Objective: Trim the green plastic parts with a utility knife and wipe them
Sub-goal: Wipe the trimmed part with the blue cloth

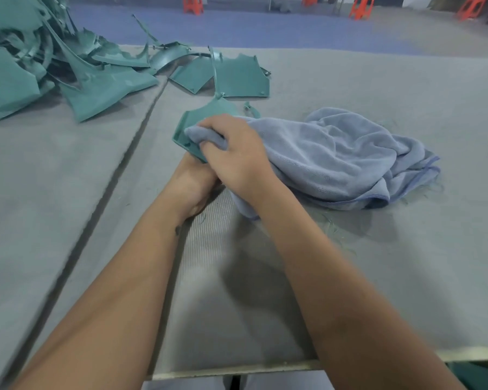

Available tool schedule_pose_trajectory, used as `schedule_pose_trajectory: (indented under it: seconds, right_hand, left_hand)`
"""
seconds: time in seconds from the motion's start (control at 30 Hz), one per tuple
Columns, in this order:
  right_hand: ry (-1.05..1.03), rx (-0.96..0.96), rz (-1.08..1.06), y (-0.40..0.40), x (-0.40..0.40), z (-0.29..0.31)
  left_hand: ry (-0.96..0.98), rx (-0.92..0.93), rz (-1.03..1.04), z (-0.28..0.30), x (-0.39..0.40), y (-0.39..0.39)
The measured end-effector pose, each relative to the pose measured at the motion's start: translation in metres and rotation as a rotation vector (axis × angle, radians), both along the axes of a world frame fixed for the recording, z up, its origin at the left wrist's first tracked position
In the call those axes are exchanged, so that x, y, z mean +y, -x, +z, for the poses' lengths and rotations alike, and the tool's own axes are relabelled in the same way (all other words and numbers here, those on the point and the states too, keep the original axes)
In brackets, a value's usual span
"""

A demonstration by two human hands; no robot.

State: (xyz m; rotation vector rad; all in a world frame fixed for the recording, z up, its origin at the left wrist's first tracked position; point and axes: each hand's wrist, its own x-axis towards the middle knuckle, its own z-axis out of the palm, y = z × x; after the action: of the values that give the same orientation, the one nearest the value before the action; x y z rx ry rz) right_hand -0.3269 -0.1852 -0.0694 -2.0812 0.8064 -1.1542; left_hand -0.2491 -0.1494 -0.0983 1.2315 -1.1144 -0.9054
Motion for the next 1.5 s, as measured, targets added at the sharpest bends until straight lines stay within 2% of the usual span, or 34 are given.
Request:
schedule_pose_trajectory:
  seconds: [0.07,0.13,0.23,0.33,0.4,0.47,0.5,0.57,0.6,0.67,0.73,0.83,0.93,1.03,1.13,1.23,1.27,1.3,1.4,1.43,1.5]
  right_hand:
    - [0.015,0.048,0.072,0.005,0.0,0.0]
    - [0.035,0.078,0.087,0.013,-0.001,0.001]
    - [-0.098,0.042,0.011,0.024,0.0,-0.001]
    - [-0.252,-0.043,-0.073,0.033,-0.002,-0.003]
    - [-0.408,-0.232,-0.096,0.037,-0.008,0.0]
    - [-0.574,-0.543,-0.075,0.043,-0.014,0.007]
    - [-0.626,-0.703,-0.022,0.048,-0.016,0.011]
    - [-0.698,-0.923,0.138,0.056,-0.017,0.014]
    - [-0.743,-0.973,0.21,0.058,-0.016,0.015]
    - [-0.85,-0.974,0.305,0.055,-0.012,0.016]
    - [-0.939,-0.905,0.314,0.048,-0.008,0.017]
    - [-0.865,-0.662,0.213,0.038,0.0,0.017]
    - [-0.709,-0.492,0.099,0.032,0.007,0.012]
    - [-0.725,-0.493,-0.124,0.031,0.003,0.011]
    - [-0.84,-0.491,-0.174,0.037,-0.006,0.008]
    - [-0.648,-0.367,-0.298,0.042,-0.016,0.004]
    - [-0.541,-0.287,-0.376,0.043,-0.02,0.003]
    - [-0.439,-0.208,-0.429,0.043,-0.024,0.0]
    - [-0.22,-0.044,-0.447,0.046,-0.028,-0.004]
    - [-0.193,-0.016,-0.434,0.047,-0.029,-0.007]
    - [-0.17,0.057,-0.398,0.047,-0.029,-0.007]
  left_hand:
    - [0.024,-0.026,0.022,0.001,0.0,0.002]
    - [0.08,0.048,-0.034,0.004,0.002,0.001]
    - [0.118,0.106,-0.118,0.008,0.003,-0.004]
    - [0.099,0.069,-0.08,0.012,0.003,-0.002]
    - [0.107,0.127,-0.047,0.013,0.001,-0.001]
    - [0.119,0.19,0.055,0.015,0.0,-0.001]
    - [0.135,0.154,0.13,0.015,-0.002,-0.003]
    - [0.231,-0.074,0.215,0.016,-0.001,-0.006]
    - [0.285,-0.229,0.221,0.015,-0.001,-0.006]
    - [0.299,-0.571,0.268,0.01,-0.003,-0.008]
    - [0.19,-0.862,0.345,0.006,-0.005,-0.011]
    - [-0.004,-1.062,0.431,0.007,-0.004,-0.009]
    - [0.078,-1.104,0.45,0.011,0.0,-0.003]
    - [0.151,-1.063,0.425,0.012,0.001,-0.001]
    - [0.107,-1.034,0.373,0.01,-0.001,0.001]
    - [-0.047,-1.062,0.288,0.008,-0.004,0.006]
    - [-0.078,-0.988,0.25,0.008,-0.004,0.005]
    - [-0.086,-0.829,0.204,0.008,-0.005,0.002]
    - [-0.085,-0.089,0.189,0.011,-0.007,-0.008]
    - [-0.097,0.058,0.236,0.01,-0.008,-0.012]
    - [-0.119,0.126,0.256,0.009,-0.008,-0.02]
